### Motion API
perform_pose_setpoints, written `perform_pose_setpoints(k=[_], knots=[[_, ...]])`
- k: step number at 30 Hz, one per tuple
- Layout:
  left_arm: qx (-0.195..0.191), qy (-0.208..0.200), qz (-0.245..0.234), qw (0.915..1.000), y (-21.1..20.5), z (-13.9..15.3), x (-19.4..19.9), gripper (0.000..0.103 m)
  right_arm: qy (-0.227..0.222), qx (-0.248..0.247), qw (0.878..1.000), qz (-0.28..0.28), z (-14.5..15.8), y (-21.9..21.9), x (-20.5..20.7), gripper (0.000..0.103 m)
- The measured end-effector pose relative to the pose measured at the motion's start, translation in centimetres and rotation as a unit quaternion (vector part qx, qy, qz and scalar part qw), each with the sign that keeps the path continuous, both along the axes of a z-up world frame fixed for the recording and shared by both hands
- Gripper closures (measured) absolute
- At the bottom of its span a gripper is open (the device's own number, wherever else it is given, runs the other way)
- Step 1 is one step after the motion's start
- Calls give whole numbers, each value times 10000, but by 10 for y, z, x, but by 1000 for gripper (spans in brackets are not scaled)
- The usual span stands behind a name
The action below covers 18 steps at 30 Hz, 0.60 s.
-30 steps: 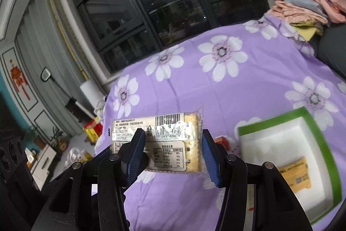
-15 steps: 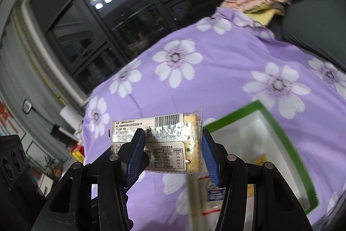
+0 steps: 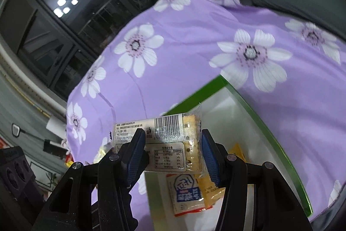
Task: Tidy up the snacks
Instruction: 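Lift and carry the cracker pack with the right gripper over the white box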
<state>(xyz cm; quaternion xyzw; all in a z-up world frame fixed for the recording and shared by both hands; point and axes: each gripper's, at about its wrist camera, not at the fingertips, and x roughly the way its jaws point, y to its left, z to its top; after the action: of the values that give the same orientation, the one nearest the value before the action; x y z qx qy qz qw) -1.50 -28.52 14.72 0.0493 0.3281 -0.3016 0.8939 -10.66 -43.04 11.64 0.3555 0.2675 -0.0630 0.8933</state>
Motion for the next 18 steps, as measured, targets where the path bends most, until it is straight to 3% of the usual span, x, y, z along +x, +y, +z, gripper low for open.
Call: perform_pose_setpoints(k=[18], knots=[[405, 585, -15, 9975, -27, -43, 22, 59, 838, 409, 9956, -137, -46, -25, 24, 48]])
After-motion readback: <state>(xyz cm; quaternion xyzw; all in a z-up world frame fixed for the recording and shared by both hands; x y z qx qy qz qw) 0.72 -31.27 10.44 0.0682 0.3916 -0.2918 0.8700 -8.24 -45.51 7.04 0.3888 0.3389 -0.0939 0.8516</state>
